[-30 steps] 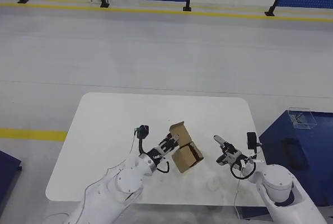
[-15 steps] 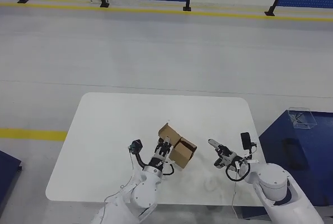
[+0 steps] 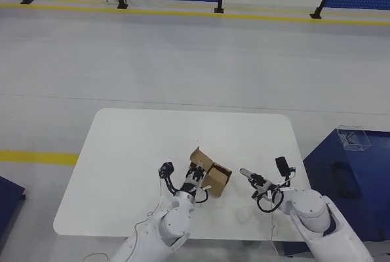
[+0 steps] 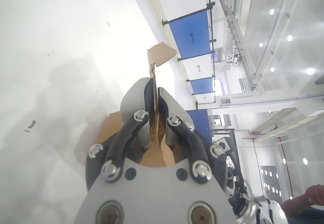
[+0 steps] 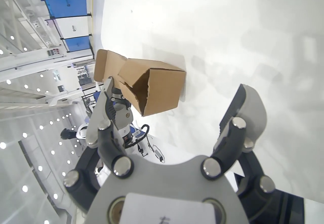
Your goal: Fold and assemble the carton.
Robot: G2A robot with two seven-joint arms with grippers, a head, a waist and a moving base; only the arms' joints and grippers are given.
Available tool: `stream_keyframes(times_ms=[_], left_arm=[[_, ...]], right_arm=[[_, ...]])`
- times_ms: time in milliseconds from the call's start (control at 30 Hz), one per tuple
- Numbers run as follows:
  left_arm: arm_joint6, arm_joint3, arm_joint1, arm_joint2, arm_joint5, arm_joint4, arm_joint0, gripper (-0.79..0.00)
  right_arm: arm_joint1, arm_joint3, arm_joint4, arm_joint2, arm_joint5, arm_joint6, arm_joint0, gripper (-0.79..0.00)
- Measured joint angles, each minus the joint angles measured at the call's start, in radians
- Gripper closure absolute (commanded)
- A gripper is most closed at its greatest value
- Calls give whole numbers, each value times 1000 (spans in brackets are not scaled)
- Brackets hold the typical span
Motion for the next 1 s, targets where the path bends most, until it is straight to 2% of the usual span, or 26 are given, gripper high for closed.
stream_keyframes(times_ms=[200, 367, 467, 633, 1000], left_arm=[[-114, -19, 6, -52, -42, 1, 16, -785], [-212, -63, 20, -93, -55, 51, 30, -785], [-249, -112, 29, -113, -30, 114, 44, -785], [-312, -178, 41, -139, 16, 213, 53, -785], [-460, -269, 43, -149, 122, 347, 49, -785]], right_arm=[[-2, 13, 13, -10, 14, 17, 9, -785], [-4, 17, -50, -25, -17, -41, -2, -785], [0, 16, -106, -27, -10, -29, -1, -785], [10, 26, -233, -62, 20, 75, 19, -785], [-8, 63, -312, -150, 54, 44, 63, -785]])
